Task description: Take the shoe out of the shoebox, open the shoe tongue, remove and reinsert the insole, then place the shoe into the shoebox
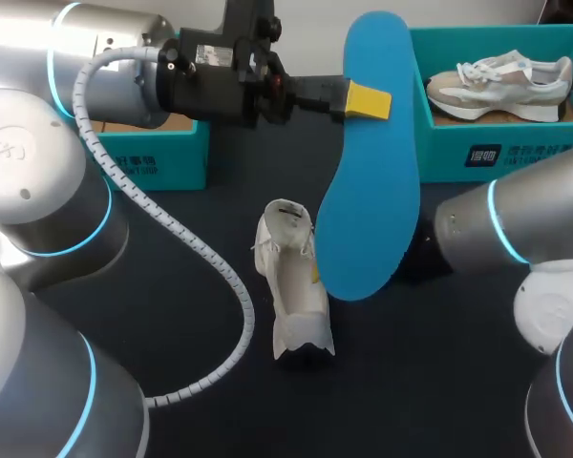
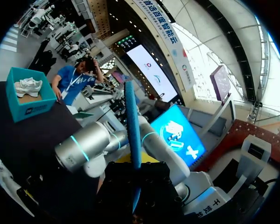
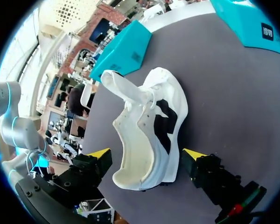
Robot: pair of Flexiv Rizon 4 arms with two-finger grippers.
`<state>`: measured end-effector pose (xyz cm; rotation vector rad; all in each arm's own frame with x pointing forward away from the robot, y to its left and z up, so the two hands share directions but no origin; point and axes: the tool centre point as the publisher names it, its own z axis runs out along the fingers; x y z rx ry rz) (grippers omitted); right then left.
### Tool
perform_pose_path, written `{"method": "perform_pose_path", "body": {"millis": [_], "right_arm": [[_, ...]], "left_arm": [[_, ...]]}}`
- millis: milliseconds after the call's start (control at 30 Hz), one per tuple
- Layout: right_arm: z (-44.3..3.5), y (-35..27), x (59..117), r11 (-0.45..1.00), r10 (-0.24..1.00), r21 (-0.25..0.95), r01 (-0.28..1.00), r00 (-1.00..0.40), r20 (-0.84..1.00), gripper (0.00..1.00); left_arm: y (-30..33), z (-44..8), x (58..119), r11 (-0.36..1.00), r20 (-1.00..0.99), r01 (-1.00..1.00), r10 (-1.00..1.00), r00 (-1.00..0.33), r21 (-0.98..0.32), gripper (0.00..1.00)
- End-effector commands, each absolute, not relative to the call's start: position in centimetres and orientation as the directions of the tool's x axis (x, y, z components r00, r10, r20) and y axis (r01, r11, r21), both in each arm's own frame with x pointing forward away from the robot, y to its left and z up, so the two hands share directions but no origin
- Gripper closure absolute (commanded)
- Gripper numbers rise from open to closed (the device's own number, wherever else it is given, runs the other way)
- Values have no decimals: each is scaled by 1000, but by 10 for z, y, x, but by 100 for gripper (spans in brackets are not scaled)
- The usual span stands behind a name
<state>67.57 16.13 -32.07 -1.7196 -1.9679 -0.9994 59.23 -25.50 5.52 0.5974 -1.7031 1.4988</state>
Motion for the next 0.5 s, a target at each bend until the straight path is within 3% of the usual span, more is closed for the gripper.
{"method": "perform_pose_path", "body": {"millis": [33, 500], "right_arm": [[-319, 154, 676, 27, 589, 277, 961, -239, 772, 0], [-319, 152, 676, 12, 569, 280, 960, -237, 788, 0]], "left_arm": [[-254, 53, 591, 193, 795, -771, 141, -590, -606, 100], [-254, 53, 591, 193, 795, -771, 141, -590, -606, 100]]}}
